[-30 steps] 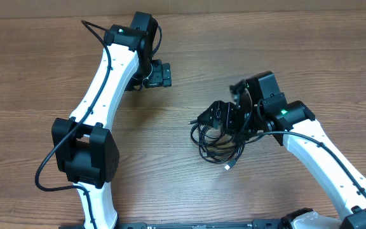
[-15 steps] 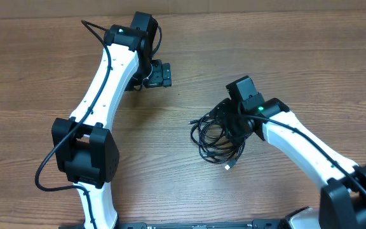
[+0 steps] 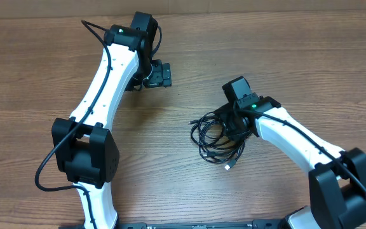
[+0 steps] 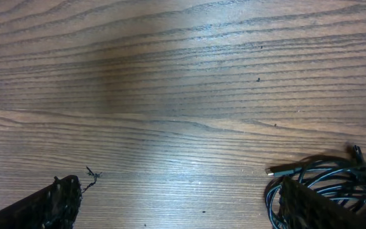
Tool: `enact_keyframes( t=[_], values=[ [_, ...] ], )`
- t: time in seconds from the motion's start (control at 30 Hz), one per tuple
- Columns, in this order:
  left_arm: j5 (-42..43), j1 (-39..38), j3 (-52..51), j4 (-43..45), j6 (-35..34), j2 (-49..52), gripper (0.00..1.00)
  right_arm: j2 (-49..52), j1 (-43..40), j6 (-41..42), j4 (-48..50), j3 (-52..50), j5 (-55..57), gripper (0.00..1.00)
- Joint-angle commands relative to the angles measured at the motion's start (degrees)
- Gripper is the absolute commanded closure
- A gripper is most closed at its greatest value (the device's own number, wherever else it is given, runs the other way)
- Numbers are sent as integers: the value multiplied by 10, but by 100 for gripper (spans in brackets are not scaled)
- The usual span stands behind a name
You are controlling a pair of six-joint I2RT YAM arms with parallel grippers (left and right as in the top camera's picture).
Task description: Untangle cables
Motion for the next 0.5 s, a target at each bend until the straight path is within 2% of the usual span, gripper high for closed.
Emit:
enact_keyframes(
  t=[0.0,0.2,0.27,0.47],
  values=[
    [-4,0,9,0,-8,-14,0,31,2,7,10,9,21,48],
    [-4,0,9,0,-8,-14,0,49,3,7,19,9,20,51],
    [-4,0,9,0,-8,-14,1,52,3,7,21,9,20,60],
    [-4,0,9,0,-8,-14,0,59,3,7,21,9,32,80]
  ],
)
